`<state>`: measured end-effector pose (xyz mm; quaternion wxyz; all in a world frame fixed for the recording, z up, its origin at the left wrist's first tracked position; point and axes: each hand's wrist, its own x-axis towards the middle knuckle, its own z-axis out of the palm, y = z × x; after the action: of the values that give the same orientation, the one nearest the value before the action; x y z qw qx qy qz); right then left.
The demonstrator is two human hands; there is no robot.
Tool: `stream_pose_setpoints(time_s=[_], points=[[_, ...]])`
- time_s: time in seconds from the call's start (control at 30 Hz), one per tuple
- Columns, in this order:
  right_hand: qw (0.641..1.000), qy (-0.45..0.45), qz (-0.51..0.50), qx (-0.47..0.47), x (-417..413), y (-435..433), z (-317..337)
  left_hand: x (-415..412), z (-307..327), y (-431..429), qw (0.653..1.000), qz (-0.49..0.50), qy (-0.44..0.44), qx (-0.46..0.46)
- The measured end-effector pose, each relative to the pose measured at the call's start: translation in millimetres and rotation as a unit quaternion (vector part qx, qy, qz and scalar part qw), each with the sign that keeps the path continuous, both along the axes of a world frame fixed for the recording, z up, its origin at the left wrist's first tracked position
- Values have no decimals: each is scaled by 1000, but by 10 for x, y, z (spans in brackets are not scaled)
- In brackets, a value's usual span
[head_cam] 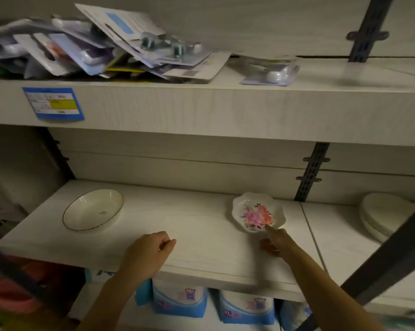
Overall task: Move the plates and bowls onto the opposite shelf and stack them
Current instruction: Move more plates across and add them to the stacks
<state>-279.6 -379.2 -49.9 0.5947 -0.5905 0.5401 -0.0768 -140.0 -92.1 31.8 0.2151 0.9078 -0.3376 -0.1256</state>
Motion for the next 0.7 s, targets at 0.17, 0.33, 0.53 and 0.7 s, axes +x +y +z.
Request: stream_pose_setpoints(time_s=[0.17, 0.33, 0.53, 0.7], points=[[998, 24, -56, -33, 163, -6, -83, 348, -15, 228, 1000, -9, 12, 3], [998, 6, -63, -29, 385, 487, 222, 786, -52, 655, 999, 16, 29, -12], [996, -64, -21, -57, 698, 1291, 572, 1380, -133, 1213, 997, 77, 4, -27], [995, -78, -3, -65, 906, 1855, 707, 1930, -303, 1513, 984, 159, 61, -51]])
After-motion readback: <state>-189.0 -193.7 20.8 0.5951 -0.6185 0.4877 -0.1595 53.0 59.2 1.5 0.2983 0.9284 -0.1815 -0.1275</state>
